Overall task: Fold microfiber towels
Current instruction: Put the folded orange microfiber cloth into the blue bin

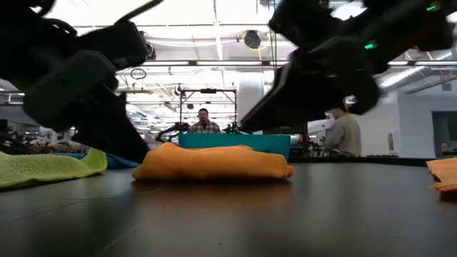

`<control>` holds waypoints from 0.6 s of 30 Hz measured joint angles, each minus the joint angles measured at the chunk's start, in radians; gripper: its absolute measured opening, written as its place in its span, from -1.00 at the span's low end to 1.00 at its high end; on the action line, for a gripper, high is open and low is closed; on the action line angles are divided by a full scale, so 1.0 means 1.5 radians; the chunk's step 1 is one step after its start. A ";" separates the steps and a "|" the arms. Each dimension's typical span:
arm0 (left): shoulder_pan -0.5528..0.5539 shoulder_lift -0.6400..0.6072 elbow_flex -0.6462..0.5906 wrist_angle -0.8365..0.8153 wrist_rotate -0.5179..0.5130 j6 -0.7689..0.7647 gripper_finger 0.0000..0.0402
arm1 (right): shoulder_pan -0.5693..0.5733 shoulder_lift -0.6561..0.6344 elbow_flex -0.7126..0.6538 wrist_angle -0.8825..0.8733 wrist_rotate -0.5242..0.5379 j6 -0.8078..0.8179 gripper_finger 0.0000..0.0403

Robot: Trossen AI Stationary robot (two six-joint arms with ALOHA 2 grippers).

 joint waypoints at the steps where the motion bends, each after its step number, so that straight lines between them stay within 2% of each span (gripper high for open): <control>1: 0.005 0.000 0.000 -0.003 0.007 -0.005 -0.94 | -0.011 0.005 0.000 0.017 -0.012 -0.009 -0.40; 6: 0.021 0.000 0.000 -0.008 0.053 -0.018 -0.99 | -0.059 0.020 0.000 0.063 -0.058 -0.036 -0.40; 11: 0.026 0.000 0.000 -0.005 0.074 -0.028 -0.92 | -0.090 0.034 0.000 0.067 -0.074 -0.042 -0.40; 18: 0.009 0.000 0.000 0.082 0.125 0.053 -0.94 | -0.118 0.046 -0.003 0.050 -0.092 -0.014 -0.40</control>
